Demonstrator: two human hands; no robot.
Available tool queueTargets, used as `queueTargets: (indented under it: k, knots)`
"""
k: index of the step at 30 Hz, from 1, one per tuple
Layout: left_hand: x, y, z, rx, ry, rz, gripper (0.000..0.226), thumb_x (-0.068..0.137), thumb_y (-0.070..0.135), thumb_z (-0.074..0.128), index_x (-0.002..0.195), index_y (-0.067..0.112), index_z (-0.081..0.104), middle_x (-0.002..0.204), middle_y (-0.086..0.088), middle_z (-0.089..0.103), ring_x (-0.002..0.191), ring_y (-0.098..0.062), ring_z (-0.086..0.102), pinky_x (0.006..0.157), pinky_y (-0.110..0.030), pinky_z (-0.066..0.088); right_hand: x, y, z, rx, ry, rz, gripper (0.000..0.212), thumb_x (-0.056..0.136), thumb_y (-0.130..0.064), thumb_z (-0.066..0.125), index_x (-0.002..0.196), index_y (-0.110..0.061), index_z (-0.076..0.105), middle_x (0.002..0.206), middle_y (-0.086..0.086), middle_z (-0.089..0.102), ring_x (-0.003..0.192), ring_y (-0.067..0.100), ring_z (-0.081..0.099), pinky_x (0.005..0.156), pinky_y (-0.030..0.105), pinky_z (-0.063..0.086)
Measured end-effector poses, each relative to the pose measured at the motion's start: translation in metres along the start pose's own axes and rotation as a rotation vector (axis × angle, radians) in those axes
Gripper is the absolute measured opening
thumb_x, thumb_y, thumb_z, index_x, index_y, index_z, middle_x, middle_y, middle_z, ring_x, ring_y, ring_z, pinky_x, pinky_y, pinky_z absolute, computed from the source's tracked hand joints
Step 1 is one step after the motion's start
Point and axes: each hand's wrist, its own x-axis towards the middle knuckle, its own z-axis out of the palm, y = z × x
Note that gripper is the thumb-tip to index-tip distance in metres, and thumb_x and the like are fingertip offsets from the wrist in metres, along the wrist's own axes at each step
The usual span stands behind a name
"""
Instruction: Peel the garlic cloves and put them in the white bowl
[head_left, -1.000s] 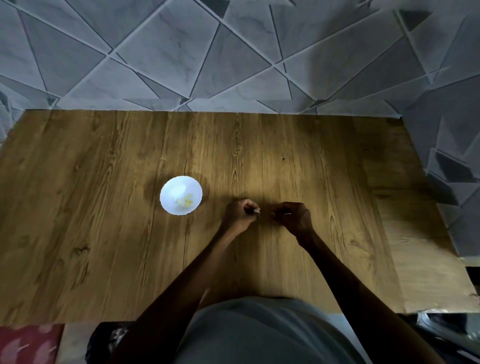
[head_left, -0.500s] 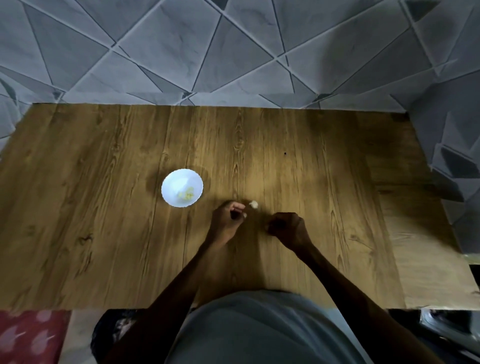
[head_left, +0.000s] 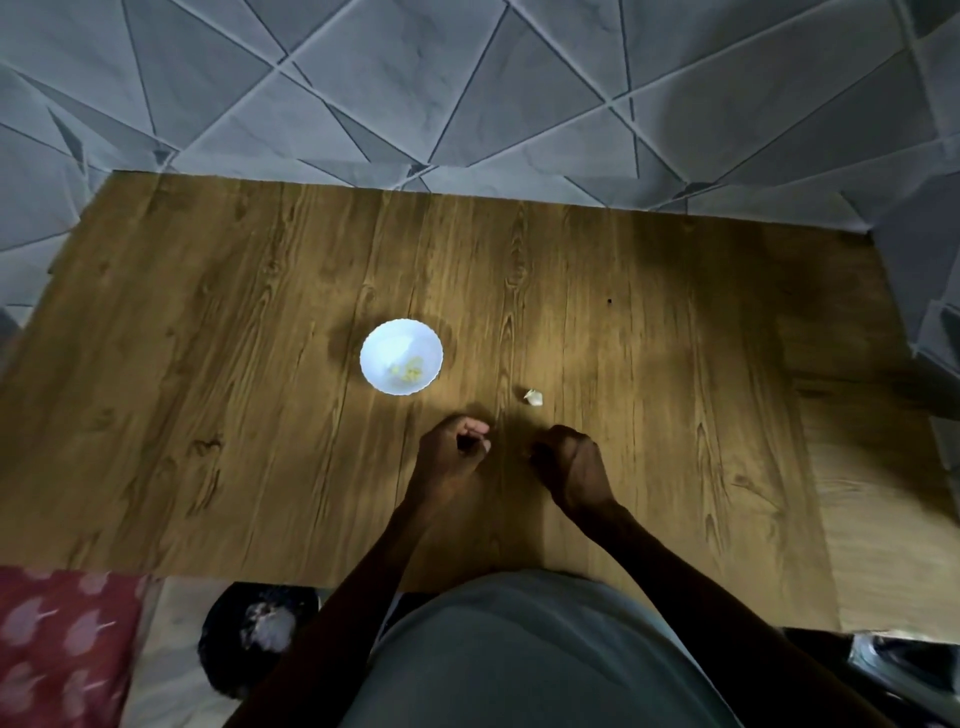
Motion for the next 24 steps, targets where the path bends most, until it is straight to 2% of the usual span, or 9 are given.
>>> queueTargets:
  k: [3, 8, 10, 15, 19, 22, 24]
  knots:
    - [0.001, -0.002, -0.002, -0.01, -0.005, -0.016, 0.015, 0.084, 0.011, 0.071, 0.098, 0.015, 0.071, 0.092, 0.009, 0.069, 0.084, 0.006, 0.06, 0.077, -0.004, 0.042, -0.004, 0.002, 0.005, -0.073, -0.02, -0.007, 0.011, 0.094, -0.014, 0.061, 0.1, -0.012, 0.071, 0.096, 0.004, 0.068, 0.078, 0.015, 0.065, 0.071, 0.032, 0.057]
    - [0.005, -0.004, -0.004, -0.023, -0.027, -0.035, 0.015, 0.084, 0.013, 0.072, 0.098, 0.016, 0.07, 0.09, 0.008, 0.068, 0.083, 0.004, 0.059, 0.072, -0.007, 0.041, -0.001, -0.003, 0.006, -0.141, 0.006, -0.011, 0.006, 0.091, -0.01, 0.065, 0.091, -0.008, 0.07, 0.085, 0.007, 0.069, 0.072, 0.02, 0.066, 0.065, 0.027, 0.051]
    - [0.006, -0.004, -0.006, -0.01, -0.033, -0.029, 0.015, 0.084, 0.014, 0.072, 0.1, 0.015, 0.069, 0.092, 0.008, 0.067, 0.085, 0.0, 0.059, 0.072, -0.003, 0.039, 0.001, -0.007, 0.005, -0.158, -0.006, 0.011, 0.008, 0.093, -0.011, 0.062, 0.09, -0.008, 0.069, 0.083, 0.006, 0.068, 0.07, 0.019, 0.065, 0.065, 0.03, 0.052]
    - [0.006, -0.003, -0.008, 0.013, -0.055, -0.024, 0.017, 0.085, 0.014, 0.072, 0.102, 0.013, 0.07, 0.092, 0.007, 0.066, 0.086, -0.003, 0.059, 0.071, 0.001, 0.037, 0.009, -0.012, 0.003, -0.202, -0.058, 0.094, 0.007, 0.089, -0.005, 0.063, 0.088, -0.009, 0.068, 0.079, 0.004, 0.067, 0.071, 0.018, 0.065, 0.063, 0.022, 0.041]
    - [0.006, -0.001, -0.008, 0.033, -0.109, -0.027, 0.017, 0.087, 0.016, 0.07, 0.104, 0.013, 0.07, 0.09, 0.008, 0.063, 0.085, -0.004, 0.058, 0.068, 0.0, 0.038, 0.02, -0.013, 0.002, -0.244, -0.095, 0.179, 0.011, 0.086, -0.007, 0.066, 0.097, -0.006, 0.068, 0.093, 0.008, 0.07, 0.082, 0.022, 0.067, 0.07, 0.029, 0.053]
    - [0.005, 0.001, -0.006, -0.01, -0.149, -0.049, 0.017, 0.088, 0.015, 0.069, 0.105, 0.012, 0.07, 0.091, 0.006, 0.064, 0.084, -0.005, 0.058, 0.066, -0.002, 0.04, 0.026, -0.008, 0.002, -0.173, -0.089, 0.238, 0.011, 0.089, -0.01, 0.066, 0.098, -0.005, 0.067, 0.093, 0.008, 0.069, 0.077, 0.02, 0.067, 0.067, 0.03, 0.056]
    - [0.003, 0.005, -0.005, -0.067, -0.199, -0.061, 0.014, 0.088, 0.012, 0.069, 0.102, 0.013, 0.07, 0.088, 0.005, 0.066, 0.079, -0.006, 0.059, 0.065, -0.008, 0.042, 0.024, -0.007, -0.004, 0.018, -0.085, 0.24, 0.007, 0.088, -0.009, 0.07, 0.092, -0.003, 0.07, 0.084, 0.002, 0.069, 0.068, 0.016, 0.067, 0.064, 0.03, 0.057]
